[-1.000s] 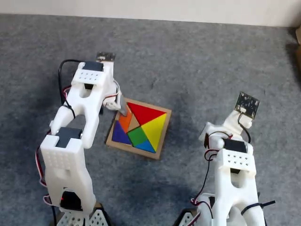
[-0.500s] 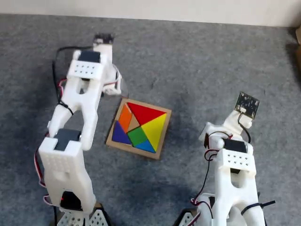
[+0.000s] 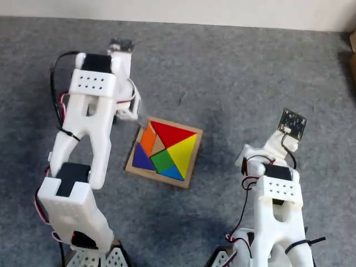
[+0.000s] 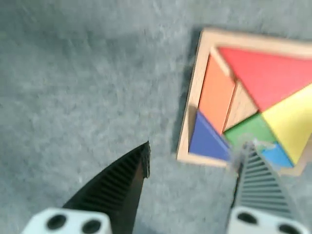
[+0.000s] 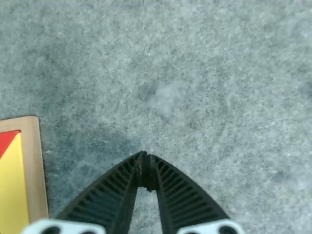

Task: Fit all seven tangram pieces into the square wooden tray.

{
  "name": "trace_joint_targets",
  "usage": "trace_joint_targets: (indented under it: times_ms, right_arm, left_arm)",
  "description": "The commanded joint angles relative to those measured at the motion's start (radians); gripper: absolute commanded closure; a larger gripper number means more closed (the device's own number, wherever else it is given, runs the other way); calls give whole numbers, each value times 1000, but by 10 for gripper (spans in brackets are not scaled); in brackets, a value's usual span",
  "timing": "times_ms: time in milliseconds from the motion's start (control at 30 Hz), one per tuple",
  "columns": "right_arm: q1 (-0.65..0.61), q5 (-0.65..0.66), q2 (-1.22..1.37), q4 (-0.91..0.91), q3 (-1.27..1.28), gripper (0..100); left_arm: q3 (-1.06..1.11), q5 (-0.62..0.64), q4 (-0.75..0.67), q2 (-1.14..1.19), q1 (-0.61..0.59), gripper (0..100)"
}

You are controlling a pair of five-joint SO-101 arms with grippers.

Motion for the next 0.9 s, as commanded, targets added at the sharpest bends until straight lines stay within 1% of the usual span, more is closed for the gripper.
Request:
trace_joint_targets:
  times_ms: [0,233,333,433,500,700,867]
  right_arm:
    - [-10,-3,-33,-18,-1,995]
    - [-10,-3,-33,-18,-1,995]
    - [-10,-3,-33,-18,-1,995]
    - [-10,-3,-33,-18,-1,995]
    - [-10,-3,-33,-18,-1,995]
    - [-12,-3,-33,-18,-1,995]
    - [-12,-3,-33,-18,-2,995]
  left_arm:
    - [93,-11,-57,-42,21,720]
    - [364,-11,-410,-39,27,719]
    - [427,-11,-519,-28,27,719]
    - [417,-9,-571,56,27,719]
    - [351,-9,-568,136,25,719]
    - [8,-8,-373,360,27,721]
    - [-211,-5,-245,467,36,723]
